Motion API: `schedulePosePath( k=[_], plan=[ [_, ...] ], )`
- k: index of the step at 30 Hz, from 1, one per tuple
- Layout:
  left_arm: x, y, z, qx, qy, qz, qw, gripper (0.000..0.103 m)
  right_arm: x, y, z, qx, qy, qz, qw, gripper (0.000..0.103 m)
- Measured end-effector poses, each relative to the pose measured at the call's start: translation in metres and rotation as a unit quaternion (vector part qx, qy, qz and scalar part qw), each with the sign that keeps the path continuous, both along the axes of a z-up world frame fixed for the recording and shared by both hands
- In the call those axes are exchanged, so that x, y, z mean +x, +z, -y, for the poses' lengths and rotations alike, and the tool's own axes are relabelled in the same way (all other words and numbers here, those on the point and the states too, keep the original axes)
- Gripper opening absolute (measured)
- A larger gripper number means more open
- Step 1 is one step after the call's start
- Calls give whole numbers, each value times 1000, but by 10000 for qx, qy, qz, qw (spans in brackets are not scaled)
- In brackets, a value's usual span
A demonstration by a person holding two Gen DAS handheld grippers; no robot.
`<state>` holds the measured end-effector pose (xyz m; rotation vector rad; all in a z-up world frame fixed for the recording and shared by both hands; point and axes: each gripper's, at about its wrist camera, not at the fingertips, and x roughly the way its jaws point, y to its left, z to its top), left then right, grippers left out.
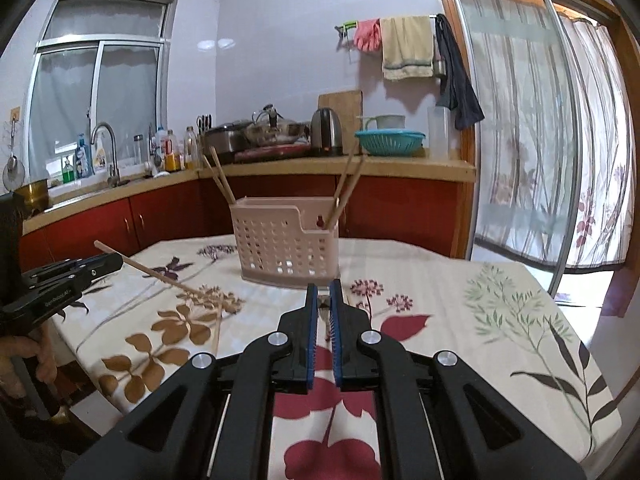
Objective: Organize utensils
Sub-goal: 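Carry both held chopsticks up above the beige holder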
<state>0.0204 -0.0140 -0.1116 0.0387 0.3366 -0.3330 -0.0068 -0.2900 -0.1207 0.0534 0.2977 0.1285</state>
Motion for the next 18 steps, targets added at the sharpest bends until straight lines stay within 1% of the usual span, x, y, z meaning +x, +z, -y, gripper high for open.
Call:
schedulePosePath(
  k=[3, 9, 18],
  plan=[
    [0, 7, -1, -16, 38, 62, 10000, 6, 1, 5, 0, 31, 18, 34, 10000, 7],
    [3, 13, -4, -177, 53, 67, 9998, 6, 0, 10, -3, 42, 50, 62, 10000, 7],
    [14, 27, -2, -240, 15, 236, 9994, 6, 12, 23, -2, 108, 100, 125, 9998, 7]
  ],
)
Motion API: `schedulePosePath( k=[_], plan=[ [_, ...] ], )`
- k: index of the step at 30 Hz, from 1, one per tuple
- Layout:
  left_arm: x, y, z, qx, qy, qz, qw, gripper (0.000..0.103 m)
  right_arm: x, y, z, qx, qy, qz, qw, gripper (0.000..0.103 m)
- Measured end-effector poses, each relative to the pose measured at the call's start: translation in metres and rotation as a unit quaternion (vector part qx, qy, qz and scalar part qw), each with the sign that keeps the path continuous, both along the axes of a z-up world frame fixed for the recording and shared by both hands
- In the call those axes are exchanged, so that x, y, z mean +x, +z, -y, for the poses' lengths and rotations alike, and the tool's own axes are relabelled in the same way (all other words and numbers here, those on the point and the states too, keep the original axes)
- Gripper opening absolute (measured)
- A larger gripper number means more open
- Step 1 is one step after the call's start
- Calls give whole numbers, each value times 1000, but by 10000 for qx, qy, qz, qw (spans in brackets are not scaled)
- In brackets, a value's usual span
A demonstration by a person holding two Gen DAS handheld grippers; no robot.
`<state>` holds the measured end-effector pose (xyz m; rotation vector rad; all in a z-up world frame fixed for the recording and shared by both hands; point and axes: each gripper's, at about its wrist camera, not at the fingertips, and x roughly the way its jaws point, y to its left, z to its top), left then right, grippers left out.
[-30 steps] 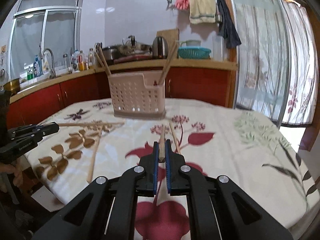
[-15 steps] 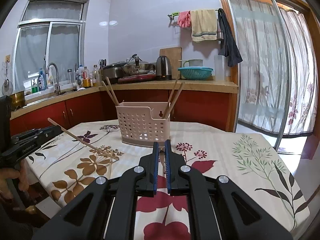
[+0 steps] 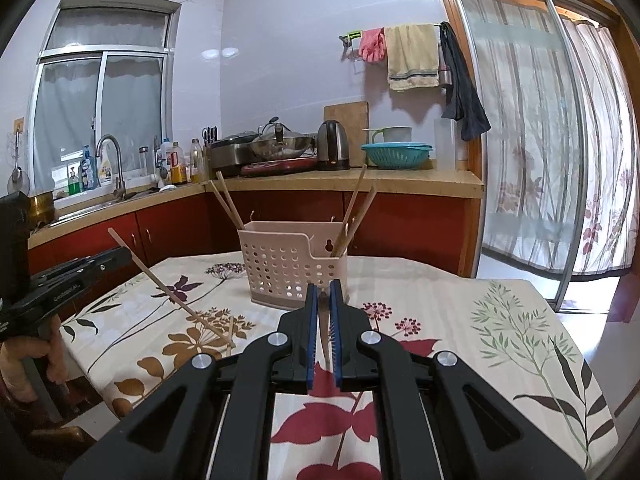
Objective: Organize utensils
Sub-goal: 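Carry both held chopsticks up above the beige holder, then open both tools to release the chopsticks into the holder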
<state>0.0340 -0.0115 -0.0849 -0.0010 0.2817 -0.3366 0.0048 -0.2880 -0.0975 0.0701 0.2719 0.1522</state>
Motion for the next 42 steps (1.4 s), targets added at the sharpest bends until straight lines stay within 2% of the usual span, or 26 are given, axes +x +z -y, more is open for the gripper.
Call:
schedulePosePath(
  k=[9, 16, 21, 32, 42],
  plan=[
    [16, 10, 3, -62, -73, 10, 10000, 6, 18, 6, 2, 92, 40, -45, 9999, 7],
    [22, 33, 5, -30, -152, 209, 9997, 6, 26, 20, 3, 146, 50, 57, 9999, 7],
    [26, 48, 5, -87, -218, 307, 9993, 6, 32, 36, 5, 210, 74, 164, 9996, 7],
    [34, 95, -1, -178, -185, 819, 9963, 6, 48, 84, 3, 226, 223, 671, 9972, 7],
    [75, 127, 8, -217, -168, 1190, 9925, 6, 92, 117, -3, 109, 269, 1016, 9944, 7]
  ],
)
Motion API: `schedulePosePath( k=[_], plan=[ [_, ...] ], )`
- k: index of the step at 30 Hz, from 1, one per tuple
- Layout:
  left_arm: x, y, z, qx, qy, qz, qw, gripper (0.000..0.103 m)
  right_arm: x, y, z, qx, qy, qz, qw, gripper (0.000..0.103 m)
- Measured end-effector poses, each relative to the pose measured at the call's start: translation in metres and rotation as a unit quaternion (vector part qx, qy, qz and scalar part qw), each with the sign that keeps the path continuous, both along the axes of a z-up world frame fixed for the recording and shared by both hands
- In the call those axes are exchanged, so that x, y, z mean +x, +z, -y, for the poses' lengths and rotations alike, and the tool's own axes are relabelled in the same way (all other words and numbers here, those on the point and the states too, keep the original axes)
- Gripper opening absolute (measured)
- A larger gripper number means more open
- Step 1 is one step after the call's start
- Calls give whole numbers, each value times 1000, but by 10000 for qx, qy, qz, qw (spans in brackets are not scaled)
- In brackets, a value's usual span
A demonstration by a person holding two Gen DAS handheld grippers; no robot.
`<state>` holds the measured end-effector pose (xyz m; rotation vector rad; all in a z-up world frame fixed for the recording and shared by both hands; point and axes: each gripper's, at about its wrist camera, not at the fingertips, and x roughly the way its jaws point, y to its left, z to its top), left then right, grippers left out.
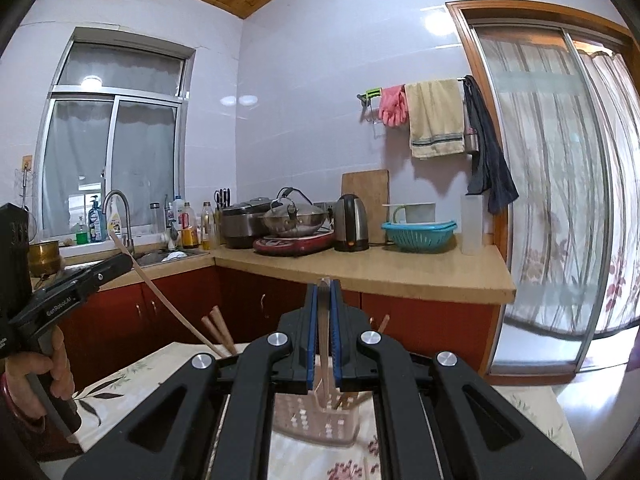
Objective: Organize utensils
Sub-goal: 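Open both tools to release the chopsticks into the holder, then lower both tools and close them on the last chopsticks on the table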
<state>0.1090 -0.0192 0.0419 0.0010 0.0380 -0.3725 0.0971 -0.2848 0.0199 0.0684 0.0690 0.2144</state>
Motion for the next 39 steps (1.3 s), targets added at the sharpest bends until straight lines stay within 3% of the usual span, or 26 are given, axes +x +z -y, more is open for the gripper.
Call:
schedulePosePath(
  k=[8, 19, 22, 24, 27, 34, 39],
  plan=[
    [44, -7, 15, 100, -29, -137, 9999, 6, 55, -13, -2, -21, 18, -395, 9992, 7],
    [99, -72, 34, 360, -135, -1143, 9927, 7, 106, -73, -8, 62, 233, -1234, 9921, 7],
    [99, -78, 33, 297, -135, -1262, 9915, 23, 105, -75, -8, 72, 233, -1233, 9921, 16],
    [95, -76, 31, 221, -117, -1252, 9918, 38, 101, -72, -7, 77, 194, -1161, 9930, 34],
    [87, -71, 29, 173, -56, -1181, 9928, 51, 89, -65, -3, 104, 157, -1026, 9945, 37],
    [53, -63, 22, -13, 104, -1126, 9936, 58, 51, -59, 9, 48, 47, -869, 9962, 37],
    [27, -75, 22, 29, 223, -1214, 9924, 60, 21, -76, 15, -66, -71, -888, 9960, 37]
  ],
)
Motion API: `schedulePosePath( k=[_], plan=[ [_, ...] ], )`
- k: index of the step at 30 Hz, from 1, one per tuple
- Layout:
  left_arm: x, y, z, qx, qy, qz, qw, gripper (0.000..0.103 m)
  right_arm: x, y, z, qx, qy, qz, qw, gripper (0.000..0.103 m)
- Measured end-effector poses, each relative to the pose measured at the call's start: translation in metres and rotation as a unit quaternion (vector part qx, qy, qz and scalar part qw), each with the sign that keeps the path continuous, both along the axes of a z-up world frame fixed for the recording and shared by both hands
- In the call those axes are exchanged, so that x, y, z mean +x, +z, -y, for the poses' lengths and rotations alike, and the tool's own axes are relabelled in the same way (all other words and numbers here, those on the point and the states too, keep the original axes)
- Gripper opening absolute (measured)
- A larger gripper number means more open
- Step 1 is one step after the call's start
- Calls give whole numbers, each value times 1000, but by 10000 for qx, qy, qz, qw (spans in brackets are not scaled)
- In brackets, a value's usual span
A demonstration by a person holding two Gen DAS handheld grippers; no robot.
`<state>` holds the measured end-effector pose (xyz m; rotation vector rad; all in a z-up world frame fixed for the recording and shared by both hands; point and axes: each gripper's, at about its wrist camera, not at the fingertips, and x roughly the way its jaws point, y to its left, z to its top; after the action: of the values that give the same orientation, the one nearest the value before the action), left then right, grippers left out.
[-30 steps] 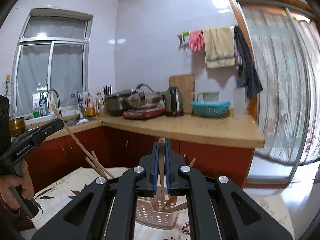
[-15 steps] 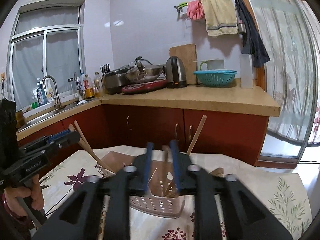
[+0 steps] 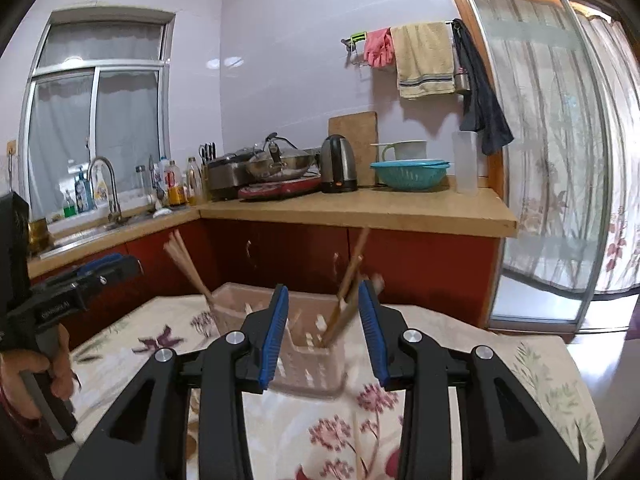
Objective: Organize utensils
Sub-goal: 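Lower both tools and close them on the last chopsticks on the table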
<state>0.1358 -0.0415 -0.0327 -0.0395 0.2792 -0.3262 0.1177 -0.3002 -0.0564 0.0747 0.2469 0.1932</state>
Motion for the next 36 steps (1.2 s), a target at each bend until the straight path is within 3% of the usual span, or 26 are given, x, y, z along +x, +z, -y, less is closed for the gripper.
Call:
schedulePosePath(
  k=[15, 28, 34, 36],
  plan=[
    [-59, -92, 6, 148, 232, -882, 9957, 61, -67, -122, 17, 0, -145, -883, 9960, 37],
    [-77, -141, 21, 240, 233, -1345, 9903, 61, -84, -177, 32, 74, -408, -1430, 9888, 35],
    [-77, -152, 27, 253, 221, -1481, 9884, 62, -86, -189, 33, -7, -524, -1496, 9873, 21],
    [-78, -156, 28, 236, 212, -1530, 9877, 63, -87, -189, 32, -9, -509, -1486, 9876, 10]
  ],
)
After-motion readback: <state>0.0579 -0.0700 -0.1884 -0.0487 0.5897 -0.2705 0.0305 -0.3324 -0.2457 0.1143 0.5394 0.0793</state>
